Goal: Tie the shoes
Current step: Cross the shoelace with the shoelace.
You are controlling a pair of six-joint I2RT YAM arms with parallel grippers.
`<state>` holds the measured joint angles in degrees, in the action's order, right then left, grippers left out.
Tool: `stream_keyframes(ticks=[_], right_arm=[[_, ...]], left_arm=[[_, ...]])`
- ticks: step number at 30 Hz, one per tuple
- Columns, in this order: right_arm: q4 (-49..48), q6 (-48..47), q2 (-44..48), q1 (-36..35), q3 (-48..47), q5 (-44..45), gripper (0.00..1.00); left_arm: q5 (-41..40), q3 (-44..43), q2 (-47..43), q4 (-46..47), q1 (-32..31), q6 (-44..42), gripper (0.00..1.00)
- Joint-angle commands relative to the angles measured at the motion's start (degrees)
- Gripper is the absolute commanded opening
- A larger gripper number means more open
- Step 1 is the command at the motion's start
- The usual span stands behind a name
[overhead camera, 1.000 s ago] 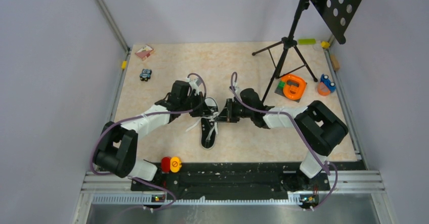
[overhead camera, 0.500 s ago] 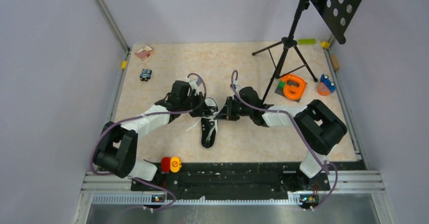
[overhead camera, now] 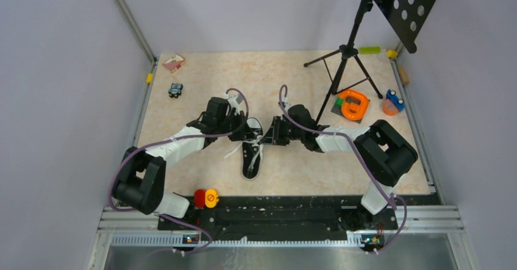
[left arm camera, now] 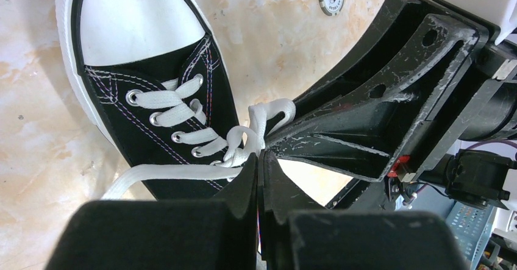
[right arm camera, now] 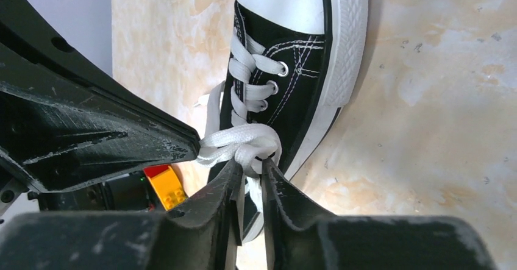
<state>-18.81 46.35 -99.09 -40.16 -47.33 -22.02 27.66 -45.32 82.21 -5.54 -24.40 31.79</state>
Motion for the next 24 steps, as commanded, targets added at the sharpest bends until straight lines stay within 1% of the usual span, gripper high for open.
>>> stream_keyframes(ticks=[1, 4, 6, 14, 24], right_arm=[[-1.05, -0.46, 1.22, 0.79, -1.83, 0.36, 0.24], [-0.97, -0.61, 1.76, 0.77, -1.35, -0.19, 0.33], [-0.97, -0.64, 1.96, 0.79, -1.08, -0.51, 0.36], [0.11, -0.73, 3.90, 0.82, 0.35, 0.02, 0.41], [3.99, -2.42, 7.24, 1.65, 1.95, 3.44, 0.41]], left_arm=[[0.66, 0.04, -1.91, 1.82, 0.23, -0.59, 0.00], [0.72, 0.06, -1.80, 1.84, 0.23, -0.59, 0.00], [0.70, -0.03, -1.79, 1.86, 0.23, -0.50, 0.00], [0.72, -0.01, -1.76, 1.88, 0.24, -0.50, 0.00], [0.85, -0.21, -1.66, 1.85, 0.24, -0.49, 0.00]])
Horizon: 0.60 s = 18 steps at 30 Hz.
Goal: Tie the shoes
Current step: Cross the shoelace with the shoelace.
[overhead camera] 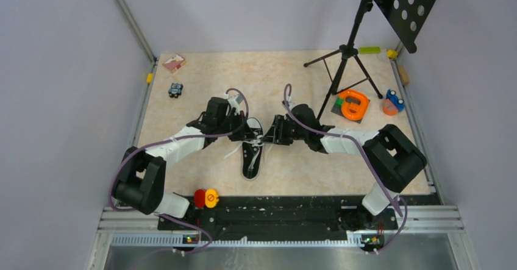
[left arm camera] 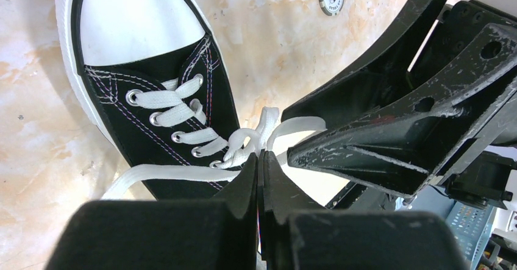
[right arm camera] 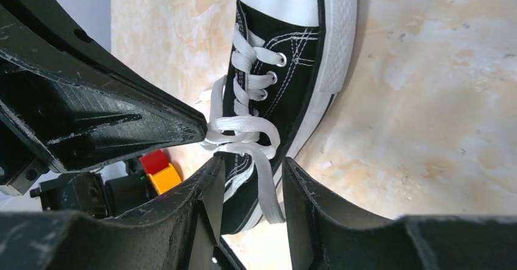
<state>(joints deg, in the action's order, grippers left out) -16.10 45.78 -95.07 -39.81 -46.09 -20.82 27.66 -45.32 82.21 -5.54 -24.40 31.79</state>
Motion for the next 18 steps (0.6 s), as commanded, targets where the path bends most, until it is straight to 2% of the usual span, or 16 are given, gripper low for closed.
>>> stream_keyframes(ticks=[1, 7, 10, 18], right_arm=[[1.78, -2.24, 3.42, 1.39, 0.73, 2.47, 0.41], [3.08, -3.03, 4.78, 1.49, 1.17, 3.67, 0.40], [2.75, -3.23, 4.70, 1.49, 1.18, 3.09, 0.34], [-0.32, -8.59, 4.83, 1.11, 3.50, 0.77, 0.38]], left_arm=[[0.90, -0.24, -1.62, 1.87, 0.23, -0.53, 0.00], [0.99, -0.36, -1.58, 1.81, 0.23, -0.50, 0.00], [0.97, -0.42, -1.53, 1.77, 0.23, -0.50, 0.00], [1.12, -0.61, -1.47, 1.67, 0.23, -0.50, 0.00]])
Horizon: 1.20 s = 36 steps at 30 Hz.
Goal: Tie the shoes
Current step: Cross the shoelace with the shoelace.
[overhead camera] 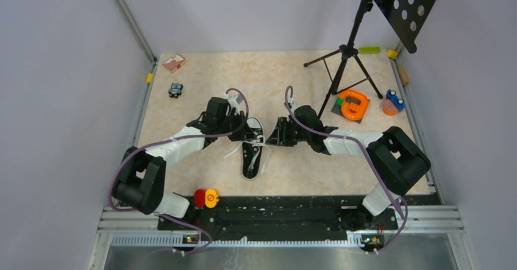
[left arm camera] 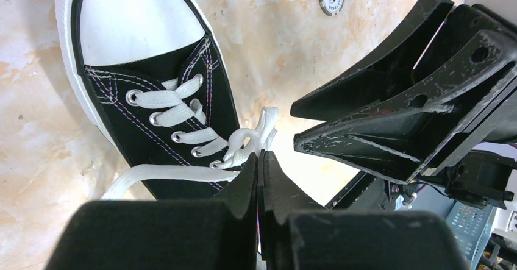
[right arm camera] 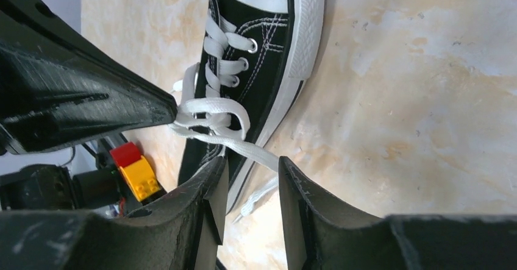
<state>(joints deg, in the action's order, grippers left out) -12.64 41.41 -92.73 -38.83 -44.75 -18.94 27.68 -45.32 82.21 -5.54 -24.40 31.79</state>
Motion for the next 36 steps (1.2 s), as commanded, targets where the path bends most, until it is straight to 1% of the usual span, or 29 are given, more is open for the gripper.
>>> stream_keyframes(ticks=[1, 7, 15, 21, 24, 26, 29, 30, 31, 32, 34, 36], right_arm=[[-5.36, -5.32, 2.61, -0.11, 3.04, -1.29, 0.38], [-10.95, -10.93, 2.19, -3.08, 5.83, 1.11, 0.42], [-15.91, -10.24, -1.01, -3.62, 5.78, 3.00, 0.39], [-16.75, -10.14, -3.85, -3.67, 4.85, 2.68, 0.34], [-16.04, -10.53, -4.16, -3.68, 4.78, 2.59, 0.34], [-15.82, -10.86, -4.14, -3.71, 4.93, 2.37, 0.36], [-15.74, -11.27, -4.28, -3.95, 5.11, 2.12, 0.36], [-15.87, -11.31, -4.36, -4.09, 5.19, 2.05, 0.36], [-16.13, -11.15, -4.51, -4.19, 5.27, 2.06, 0.33], [-16.53, -11.05, -4.75, -4.30, 5.29, 1.76, 0.29], [-16.98, -10.80, -5.16, -4.49, 5.21, 1.59, 0.17], [-17.50, -10.39, -5.21, -4.59, 5.43, 1.53, 0.17]], left_arm=[[1.06, -0.72, -1.38, 1.60, 0.28, -0.46, 0.00], [0.77, -0.88, -1.10, 1.47, 0.24, -0.58, 0.00], [0.44, -1.31, -0.64, 1.19, 0.23, -0.59, 0.00], [-0.59, -1.37, -1.10, 0.80, 0.23, -0.38, 0.00], [-1.65, -1.09, -1.89, 1.00, 0.23, -0.17, 0.00], [-2.03, -1.02, -2.07, 1.16, 0.23, -0.02, 0.00], [-2.50, -0.91, -2.23, 1.53, 0.23, 0.23, 0.00], [-2.54, -0.83, -2.37, 1.71, 0.23, 0.35, 0.00], [-2.59, -0.75, -2.39, 1.82, 0.23, 0.44, 0.00], [-2.68, -0.65, -2.41, 1.92, 0.23, 0.54, 0.00], [-2.64, -0.54, -2.63, 2.26, 0.23, 0.80, 0.00], [-2.63, -0.45, -2.68, 2.29, 0.23, 0.82, 0.00]])
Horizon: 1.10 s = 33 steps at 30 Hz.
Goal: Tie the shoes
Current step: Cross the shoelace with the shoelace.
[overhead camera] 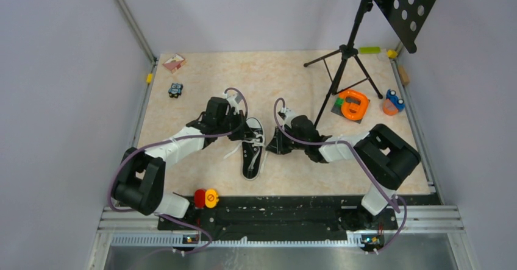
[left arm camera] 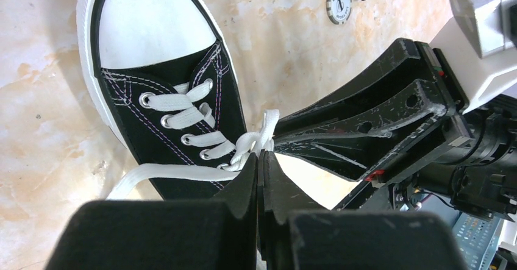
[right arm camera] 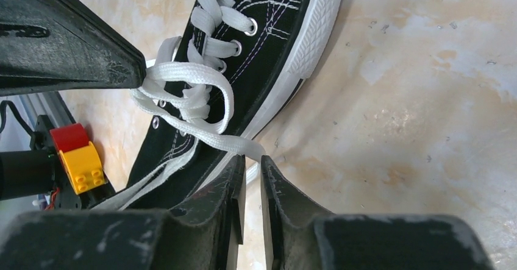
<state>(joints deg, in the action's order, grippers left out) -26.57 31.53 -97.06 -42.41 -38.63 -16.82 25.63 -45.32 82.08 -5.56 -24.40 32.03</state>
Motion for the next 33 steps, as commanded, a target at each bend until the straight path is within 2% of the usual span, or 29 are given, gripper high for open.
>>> stream_keyframes(ticks=[1, 3, 5, 13, 16, 20, 27, 33], right_arm=[[-3.81, -0.39, -0.74, -1.00, -0.55, -0.58, 0.21], [-4.30, -0.35, -0.53, -1.13, -0.40, -0.68, 0.31], [-4.16, -0.61, -0.55, -1.33, -0.66, -0.72, 0.36], [-4.72, -0.33, -2.58, -2.18, -1.85, -0.49, 0.37], [-5.84, 0.41, -2.61, -2.23, -1.08, 0.93, 0.29], [-6.72, 1.06, -1.66, -2.24, 0.07, 2.00, 0.00], [-4.22, 0.64, 3.27, -2.59, 1.41, 1.06, 0.00], [2.54, 0.56, 3.78, -2.60, -4.17, 1.85, 0.00]], left_arm=[[-0.53, -0.40, -2.62, 2.35, 0.23, 0.58, 0.00], [-0.45, -0.30, -2.75, 2.32, 0.24, 0.58, 0.00], [-0.30, -0.37, -2.81, 2.32, 0.23, 0.41, 0.00], [0.20, -0.21, -2.79, 2.38, 0.23, 0.35, 0.00], [0.34, -0.28, -2.81, 2.38, 0.23, 0.31, 0.00], [0.39, -0.45, -2.75, 2.22, 0.23, 0.23, 0.00], [0.49, -0.49, -2.74, 2.15, 0.23, 0.05, 0.00], [0.62, -0.38, -2.67, 2.38, 0.23, 0.06, 0.00]])
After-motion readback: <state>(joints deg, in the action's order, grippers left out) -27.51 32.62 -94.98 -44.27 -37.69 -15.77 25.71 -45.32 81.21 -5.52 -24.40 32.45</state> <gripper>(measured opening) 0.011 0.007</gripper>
